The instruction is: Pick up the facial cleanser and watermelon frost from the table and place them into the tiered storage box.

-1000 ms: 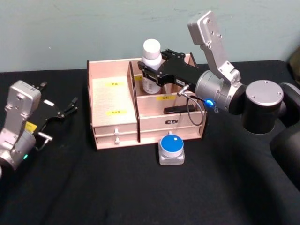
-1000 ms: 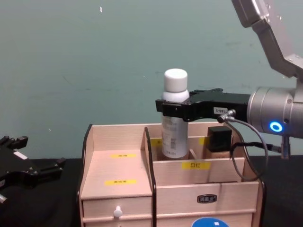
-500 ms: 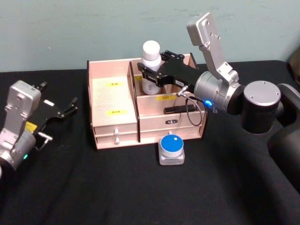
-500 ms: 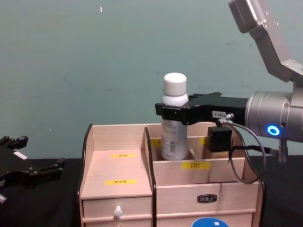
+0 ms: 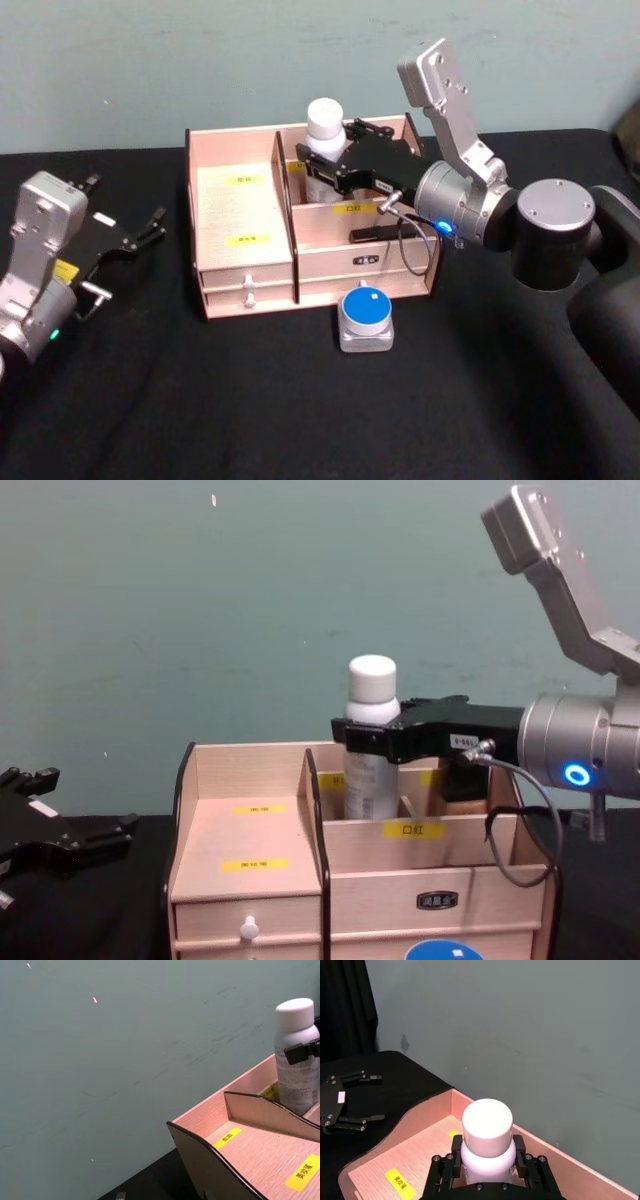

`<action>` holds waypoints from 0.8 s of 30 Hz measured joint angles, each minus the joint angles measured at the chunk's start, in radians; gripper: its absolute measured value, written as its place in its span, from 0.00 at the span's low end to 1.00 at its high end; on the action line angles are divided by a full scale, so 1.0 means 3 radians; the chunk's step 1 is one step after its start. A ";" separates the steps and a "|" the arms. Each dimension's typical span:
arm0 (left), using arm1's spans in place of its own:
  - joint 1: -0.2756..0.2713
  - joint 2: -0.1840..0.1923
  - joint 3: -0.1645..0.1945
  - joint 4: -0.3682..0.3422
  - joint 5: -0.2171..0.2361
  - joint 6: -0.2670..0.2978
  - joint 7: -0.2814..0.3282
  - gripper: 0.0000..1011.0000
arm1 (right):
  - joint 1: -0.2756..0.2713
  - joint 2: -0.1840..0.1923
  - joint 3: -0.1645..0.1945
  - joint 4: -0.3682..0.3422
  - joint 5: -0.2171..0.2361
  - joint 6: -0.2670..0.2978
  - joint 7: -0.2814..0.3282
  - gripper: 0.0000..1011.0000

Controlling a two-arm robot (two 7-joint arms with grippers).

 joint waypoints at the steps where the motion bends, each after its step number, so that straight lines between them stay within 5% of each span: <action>1: 0.0000 0.0000 0.0000 0.0000 0.0000 0.0000 0.0000 1.00 | 0.0003 -0.0004 0.0000 0.0018 0.0000 0.0000 0.0003 0.60; 24: 0.0000 0.0000 0.0000 0.0000 0.0000 0.0000 0.0000 1.00 | 0.0059 -0.0061 -0.0034 0.0289 -0.0030 0.0005 0.0035 0.60</action>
